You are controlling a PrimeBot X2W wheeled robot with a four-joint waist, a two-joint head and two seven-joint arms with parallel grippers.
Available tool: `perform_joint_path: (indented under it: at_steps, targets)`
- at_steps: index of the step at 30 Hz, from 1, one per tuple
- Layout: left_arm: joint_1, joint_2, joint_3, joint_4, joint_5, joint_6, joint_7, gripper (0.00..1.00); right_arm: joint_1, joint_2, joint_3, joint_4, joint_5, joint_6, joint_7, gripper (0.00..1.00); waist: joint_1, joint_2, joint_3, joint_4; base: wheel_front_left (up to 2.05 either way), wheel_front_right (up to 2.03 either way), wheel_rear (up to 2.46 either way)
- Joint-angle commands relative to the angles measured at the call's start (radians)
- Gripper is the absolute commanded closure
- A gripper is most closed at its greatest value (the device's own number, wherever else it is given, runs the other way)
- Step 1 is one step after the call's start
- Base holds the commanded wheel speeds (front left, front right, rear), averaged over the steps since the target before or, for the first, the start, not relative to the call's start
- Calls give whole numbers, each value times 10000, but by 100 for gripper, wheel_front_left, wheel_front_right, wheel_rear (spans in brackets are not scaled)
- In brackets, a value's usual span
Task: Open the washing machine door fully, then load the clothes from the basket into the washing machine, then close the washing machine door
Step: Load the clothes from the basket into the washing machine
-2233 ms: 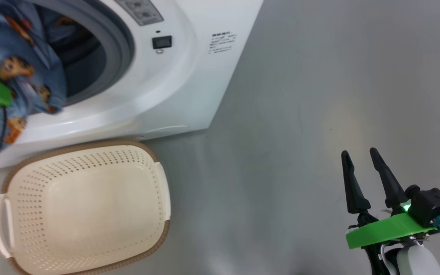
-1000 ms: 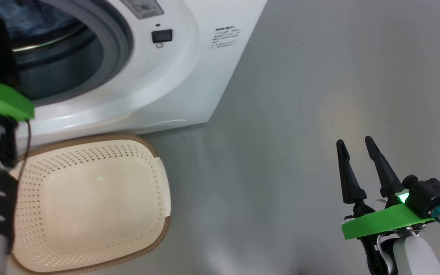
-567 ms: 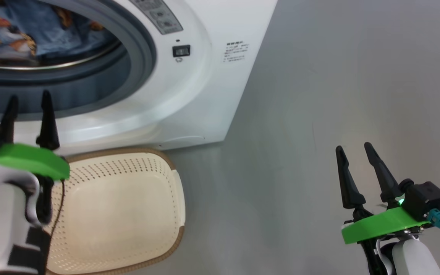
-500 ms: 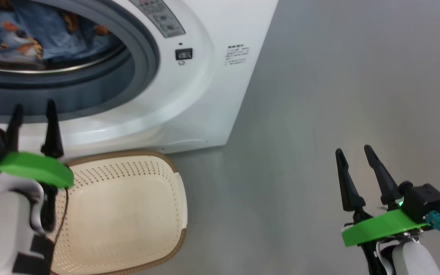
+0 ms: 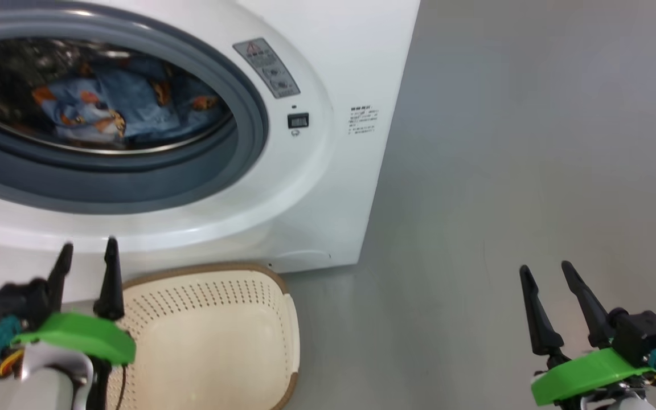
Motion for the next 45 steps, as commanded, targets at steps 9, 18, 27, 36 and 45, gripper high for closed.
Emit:
perform_joint_path:
  at_steps: [9,18,27,36,45]
  targets:
    - [1470,92,405,-840,149,-16,-55,0,660,-457,82,-150,85,14,-49,0,0,0,-1173,229,0,0,0]
    - [2749,-44,617,-1572,139,-16,-55,0,1292,-598,-120,-190,147,14,-49,0,0,0,-1755,304,0,0,0]
    - [3590,-145,1039,-2282,241,-16,-55,0,1614,-575,-272,-272,164,14,-49,0,0,0,-1861,360,0,0,0]
    - [3658,-285,1178,-2403,324,-16,-55,0,1601,-586,-276,-286,156,14,-49,0,0,0,-1852,369,0,0,0]
    - [3623,-308,1178,-2470,340,-16,-55,0,1581,-572,-303,-326,183,14,-49,0,0,0,-1781,379,0,0,0]
